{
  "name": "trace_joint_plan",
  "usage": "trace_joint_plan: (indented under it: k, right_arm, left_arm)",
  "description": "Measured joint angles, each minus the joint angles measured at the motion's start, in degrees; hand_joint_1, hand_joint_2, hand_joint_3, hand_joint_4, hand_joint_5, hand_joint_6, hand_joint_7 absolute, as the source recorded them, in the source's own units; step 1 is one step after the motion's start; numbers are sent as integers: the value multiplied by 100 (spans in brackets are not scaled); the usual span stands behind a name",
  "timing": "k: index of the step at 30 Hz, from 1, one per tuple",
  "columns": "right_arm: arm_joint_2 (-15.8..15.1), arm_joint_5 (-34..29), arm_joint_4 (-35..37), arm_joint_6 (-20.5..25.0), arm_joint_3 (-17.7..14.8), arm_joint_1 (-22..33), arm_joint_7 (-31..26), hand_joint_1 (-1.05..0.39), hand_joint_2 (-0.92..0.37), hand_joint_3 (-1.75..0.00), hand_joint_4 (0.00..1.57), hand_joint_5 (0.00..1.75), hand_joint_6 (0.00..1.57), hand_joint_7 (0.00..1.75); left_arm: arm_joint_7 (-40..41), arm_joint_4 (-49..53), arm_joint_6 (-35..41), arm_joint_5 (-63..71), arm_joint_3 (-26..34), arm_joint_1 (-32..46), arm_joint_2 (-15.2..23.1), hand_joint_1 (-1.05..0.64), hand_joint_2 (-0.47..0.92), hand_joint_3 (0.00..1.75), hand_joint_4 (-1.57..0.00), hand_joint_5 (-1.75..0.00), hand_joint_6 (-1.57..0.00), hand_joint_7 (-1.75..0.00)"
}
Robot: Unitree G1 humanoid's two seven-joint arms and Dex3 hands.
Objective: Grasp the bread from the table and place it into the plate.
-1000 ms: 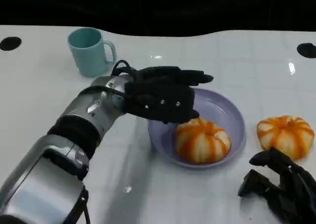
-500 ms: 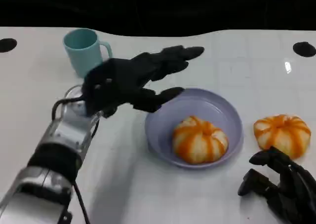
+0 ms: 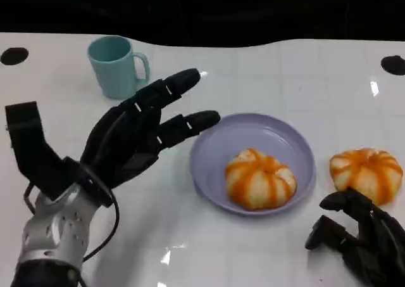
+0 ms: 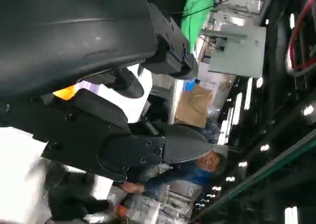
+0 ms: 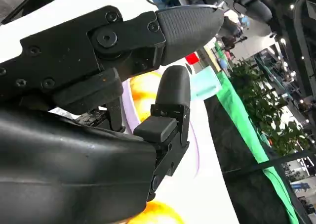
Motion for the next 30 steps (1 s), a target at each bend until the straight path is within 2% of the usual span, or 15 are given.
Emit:
trace_joint_plan:
  k: [1,2,4,6,8,9,10,13,20,30]
  right_arm:
    - [2,1,-3,7,11,0,-1,-53,-92,-22,68,147,61,116]
    - [2,2,-8,16,14,3,-1,-53,-92,-21,68,147,61,116]
    - [2,6,-39,55,18,12,-13,-53,-92,-20,68,145,62,115]
    - [7,7,-82,94,29,28,-49,-54,-92,-19,69,145,62,114]
    - [7,4,-146,148,45,57,-90,-54,-92,-19,69,145,62,114]
    - [7,2,-170,157,55,75,-100,-54,-92,-19,70,146,63,114]
    - [10,-4,-189,159,67,84,-105,-54,-92,-19,70,146,63,114]
    - [10,-5,-202,157,66,108,-108,-53,-92,-20,70,147,63,114]
    - [21,-7,-234,147,72,132,-113,-52,-92,-22,69,148,63,113]
    - [24,-2,-310,165,75,202,-120,-52,-92,-23,68,147,63,111]
  left_arm:
    - [135,-216,353,-240,121,110,-25,-63,92,53,-58,-120,-76,-22]
    - [282,-394,635,-432,222,226,-60,-59,92,57,-55,-144,-71,-52]
    - [609,-836,1103,-740,380,568,-174,-56,92,57,-54,-164,-57,-101]
    - [896,-1196,1483,-951,450,921,-268,-54,92,55,-61,-172,-52,-130]
    - [1176,-1493,1773,-1062,501,1209,-332,-53,92,55,-64,-174,-51,-140]
    - [1282,-1610,1880,-1120,529,1325,-361,-54,92,53,-70,-174,-49,-156]
    - [1401,-1791,1945,-1127,543,1469,-376,-54,92,52,-72,-175,-48,-164]
    - [1613,-2316,2004,-1115,495,1917,-436,-54,92,52,-77,-175,-48,-173]
    - [1822,-3132,1853,-900,152,2931,-635,-55,92,43,-84,-175,-54,-174]
    - [1888,-3289,1354,-563,-28,3274,-695,-51,92,47,-81,-175,-56,-175]
